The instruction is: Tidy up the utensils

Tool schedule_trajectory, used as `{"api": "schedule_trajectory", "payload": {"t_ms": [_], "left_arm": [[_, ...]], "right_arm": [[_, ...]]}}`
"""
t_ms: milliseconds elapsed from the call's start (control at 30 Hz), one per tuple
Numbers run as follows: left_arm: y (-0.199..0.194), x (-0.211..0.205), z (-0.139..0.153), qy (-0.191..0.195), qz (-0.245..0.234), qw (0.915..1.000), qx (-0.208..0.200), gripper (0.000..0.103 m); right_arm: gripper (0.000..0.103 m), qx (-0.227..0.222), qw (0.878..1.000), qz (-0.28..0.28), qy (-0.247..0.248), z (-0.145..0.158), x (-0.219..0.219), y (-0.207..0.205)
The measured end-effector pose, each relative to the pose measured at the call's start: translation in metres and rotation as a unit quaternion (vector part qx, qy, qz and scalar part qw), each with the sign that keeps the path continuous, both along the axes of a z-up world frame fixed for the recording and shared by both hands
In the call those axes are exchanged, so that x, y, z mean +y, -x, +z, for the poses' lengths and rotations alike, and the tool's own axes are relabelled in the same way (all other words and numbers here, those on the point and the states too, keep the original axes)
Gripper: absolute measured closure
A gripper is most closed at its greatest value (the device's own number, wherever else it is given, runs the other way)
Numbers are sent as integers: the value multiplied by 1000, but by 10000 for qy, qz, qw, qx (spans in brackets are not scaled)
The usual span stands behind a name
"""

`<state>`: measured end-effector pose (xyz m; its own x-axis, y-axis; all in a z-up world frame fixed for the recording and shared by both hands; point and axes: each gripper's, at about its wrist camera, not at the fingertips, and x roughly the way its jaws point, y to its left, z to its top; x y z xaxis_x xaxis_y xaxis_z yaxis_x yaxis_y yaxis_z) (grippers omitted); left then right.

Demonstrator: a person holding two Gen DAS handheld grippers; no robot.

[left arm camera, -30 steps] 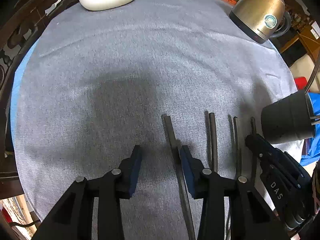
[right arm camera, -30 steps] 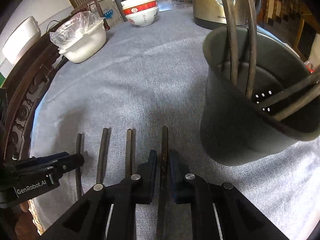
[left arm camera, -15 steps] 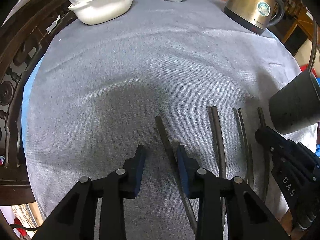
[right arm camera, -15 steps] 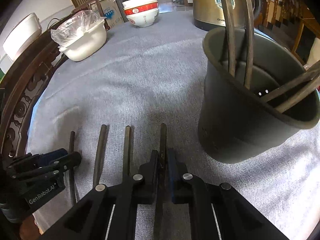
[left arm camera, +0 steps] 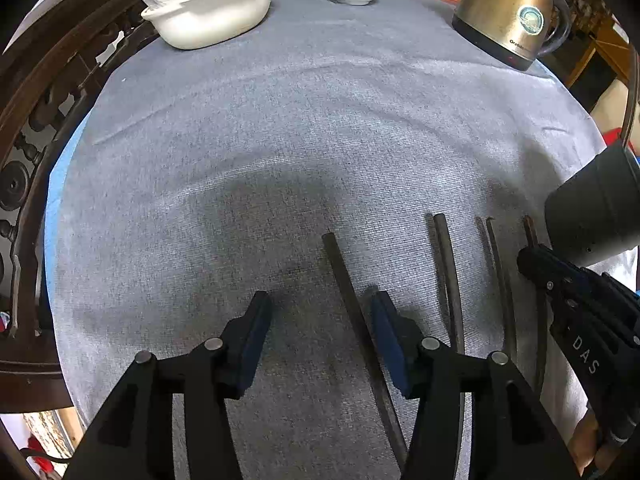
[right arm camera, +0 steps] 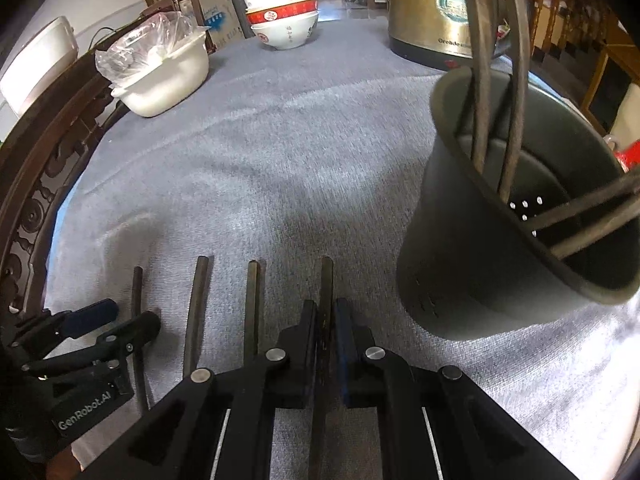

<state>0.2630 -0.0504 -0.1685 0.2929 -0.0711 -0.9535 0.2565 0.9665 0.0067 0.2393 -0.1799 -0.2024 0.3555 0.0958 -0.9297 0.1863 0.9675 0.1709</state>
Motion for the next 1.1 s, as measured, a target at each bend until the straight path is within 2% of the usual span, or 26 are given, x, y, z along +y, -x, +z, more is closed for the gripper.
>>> {"api": "schedule_trajectory", "payload": {"t_ms": [433, 733, 933, 1000, 1067, 1100], "left_arm": [[-17, -2, -4, -34, 54, 10000, 60, 39], [-42, -8, -8, -62, 90, 9992, 392, 25], [-55, -11, -9, -66, 202, 9988, 448, 24], [-56, -14, -8, -81, 180, 9991, 387, 24], [-56, -18, -5, -59, 120, 9995, 296, 34], [-55, -19, -3, -39, 88, 9997, 242, 48]], "right_arm": [[93, -233, 9995, 106, 160, 1, 9, 9], [94, -273, 9994, 191, -37, 3, -3, 16], [94, -257, 9994, 206, -125, 2, -7, 15], [94, -244, 9994, 216, -111, 1, -6, 12], [94, -225, 9995, 219, -73, 2, -5, 11], [94, -212, 9995, 235, -37, 2, -3, 11]]}}
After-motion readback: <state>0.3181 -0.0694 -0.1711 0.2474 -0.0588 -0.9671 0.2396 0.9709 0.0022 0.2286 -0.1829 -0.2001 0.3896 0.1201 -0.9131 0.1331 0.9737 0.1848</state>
